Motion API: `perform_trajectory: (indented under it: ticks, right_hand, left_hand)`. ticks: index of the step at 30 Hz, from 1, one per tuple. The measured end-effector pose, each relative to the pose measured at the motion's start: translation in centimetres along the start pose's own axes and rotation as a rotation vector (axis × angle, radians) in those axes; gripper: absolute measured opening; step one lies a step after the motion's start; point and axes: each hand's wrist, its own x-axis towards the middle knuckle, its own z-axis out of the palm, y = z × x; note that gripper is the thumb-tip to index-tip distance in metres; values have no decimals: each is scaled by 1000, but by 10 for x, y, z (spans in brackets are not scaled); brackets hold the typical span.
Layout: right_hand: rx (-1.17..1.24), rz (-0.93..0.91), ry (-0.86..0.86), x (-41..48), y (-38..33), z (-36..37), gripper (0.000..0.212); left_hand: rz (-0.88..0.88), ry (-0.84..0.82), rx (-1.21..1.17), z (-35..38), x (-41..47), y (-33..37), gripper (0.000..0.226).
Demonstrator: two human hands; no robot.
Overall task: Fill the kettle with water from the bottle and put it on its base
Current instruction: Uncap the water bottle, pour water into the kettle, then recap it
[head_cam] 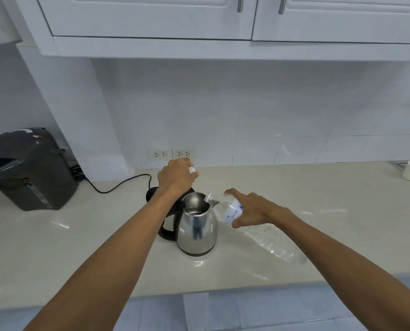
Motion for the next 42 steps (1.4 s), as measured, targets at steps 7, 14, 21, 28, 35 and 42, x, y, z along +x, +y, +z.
perform_trajectory:
  ticks: [7, 14, 21, 28, 35, 42]
  right_hand:
    - [-94, -9, -29, 8, -6, -11, 93]
    - [-163, 5, -73, 9, -7, -11, 91]
    - [-219, -7, -85, 11, -14, -18, 91]
    - [-248, 0, -103, 12, -13, -23, 93]
    - [-259, -10, -103, 12, -14, -25, 93]
    - [-257, -15, -91, 13, -16, -26, 93]
  left_hand:
    - [8, 17, -157, 7, -2, -20, 24]
    - [8, 51, -191, 1, 0, -31, 26]
    - [5, 64, -190, -3, 0, -36, 26]
    - [10, 78, -193, -8, 1, -37, 27]
    - [13, 69, -204, -7, 1, -37, 26]
    - [23, 57, -216, -5, 1, -37, 29]
